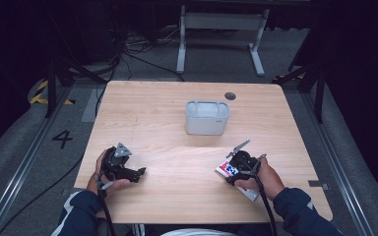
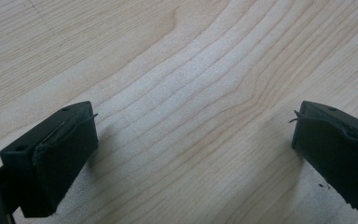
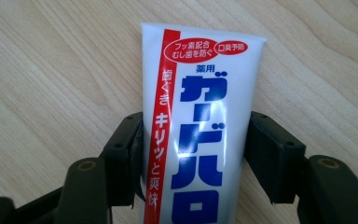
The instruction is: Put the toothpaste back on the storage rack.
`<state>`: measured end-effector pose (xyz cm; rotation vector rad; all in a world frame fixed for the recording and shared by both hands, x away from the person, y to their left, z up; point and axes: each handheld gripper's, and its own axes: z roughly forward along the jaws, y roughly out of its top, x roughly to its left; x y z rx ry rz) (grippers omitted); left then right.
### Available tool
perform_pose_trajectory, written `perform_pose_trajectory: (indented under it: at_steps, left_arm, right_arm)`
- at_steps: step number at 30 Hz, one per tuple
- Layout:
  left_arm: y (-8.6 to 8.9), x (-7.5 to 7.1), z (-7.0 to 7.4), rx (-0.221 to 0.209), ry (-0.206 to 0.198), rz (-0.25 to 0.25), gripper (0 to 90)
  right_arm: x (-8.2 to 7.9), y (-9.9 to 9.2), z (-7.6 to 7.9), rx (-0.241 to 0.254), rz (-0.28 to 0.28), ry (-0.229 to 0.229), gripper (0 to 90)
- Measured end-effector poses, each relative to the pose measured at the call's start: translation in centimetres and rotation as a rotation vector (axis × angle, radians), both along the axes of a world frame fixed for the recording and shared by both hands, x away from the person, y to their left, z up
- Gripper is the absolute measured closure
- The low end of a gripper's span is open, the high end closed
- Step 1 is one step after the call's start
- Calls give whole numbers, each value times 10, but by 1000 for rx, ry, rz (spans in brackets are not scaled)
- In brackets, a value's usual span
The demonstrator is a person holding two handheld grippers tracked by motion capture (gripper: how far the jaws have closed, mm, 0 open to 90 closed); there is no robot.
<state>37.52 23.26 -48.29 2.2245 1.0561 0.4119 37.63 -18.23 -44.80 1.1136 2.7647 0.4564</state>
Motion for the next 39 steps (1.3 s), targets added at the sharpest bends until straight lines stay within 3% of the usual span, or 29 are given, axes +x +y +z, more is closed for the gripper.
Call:
perform_pose_trajectory:
  at_steps: [5,11,20,23,30,39]
  left_arm:
    - [0,0,0,1,0,0,5]
    - [0,0,0,1,2,0,5]
    - [0,0,0,1,2,0,5]
    - [0,0,0,1,1,0,5]
    - [0,0,0,1,2,0,5]
    - [0,0,0,1,2,0,5]
  right_arm:
    - [0,-1,1,2,7,-2,485]
    - [3,-6,3,39,20,23,578]
    - [6,-12,4,67,48,47,608]
    - [6,-11,5,56,57,44,613]
    - [7,-15,7,83,58,39,640]
    - [5,-26,16,169,48,-1,647]
